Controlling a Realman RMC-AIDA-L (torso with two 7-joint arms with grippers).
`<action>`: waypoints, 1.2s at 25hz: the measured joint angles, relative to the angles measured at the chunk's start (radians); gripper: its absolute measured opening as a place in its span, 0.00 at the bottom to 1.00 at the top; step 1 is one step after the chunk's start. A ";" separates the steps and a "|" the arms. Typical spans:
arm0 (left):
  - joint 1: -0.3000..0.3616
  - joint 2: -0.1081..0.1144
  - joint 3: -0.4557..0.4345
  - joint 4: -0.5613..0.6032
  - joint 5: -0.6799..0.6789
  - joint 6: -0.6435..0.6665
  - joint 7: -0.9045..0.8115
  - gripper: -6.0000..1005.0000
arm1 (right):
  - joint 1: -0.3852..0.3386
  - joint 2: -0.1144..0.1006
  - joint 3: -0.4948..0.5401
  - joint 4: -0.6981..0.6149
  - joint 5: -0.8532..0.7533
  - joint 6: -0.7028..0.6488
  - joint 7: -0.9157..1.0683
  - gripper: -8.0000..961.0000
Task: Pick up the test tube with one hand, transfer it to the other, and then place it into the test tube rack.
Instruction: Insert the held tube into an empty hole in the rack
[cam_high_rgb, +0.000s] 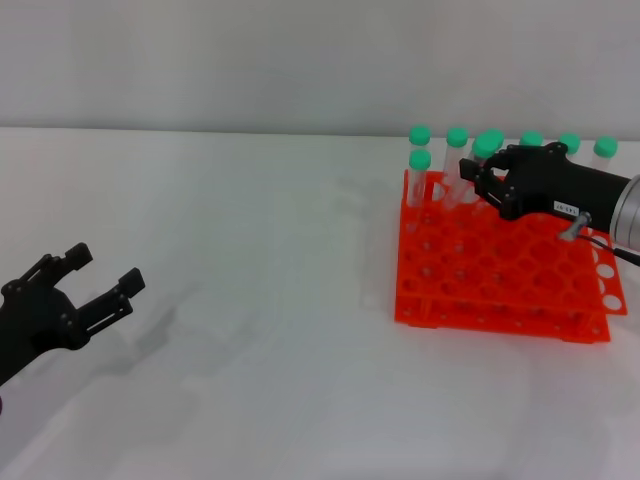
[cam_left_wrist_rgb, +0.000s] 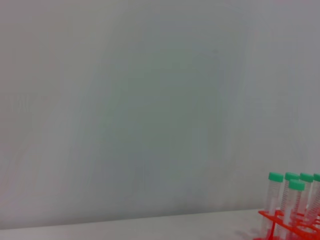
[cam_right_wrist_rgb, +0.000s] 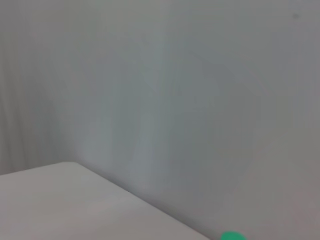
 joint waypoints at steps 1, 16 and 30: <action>0.000 0.000 0.000 0.000 0.000 0.000 0.000 0.89 | 0.001 0.000 -0.005 0.000 0.000 0.000 0.000 0.25; 0.021 -0.001 0.000 0.012 0.002 0.000 0.000 0.89 | 0.063 -0.003 -0.114 -0.006 -0.003 0.055 0.015 0.25; 0.027 -0.001 0.000 0.028 0.003 -0.011 0.003 0.89 | 0.068 -0.003 -0.117 -0.007 -0.014 0.080 0.023 0.42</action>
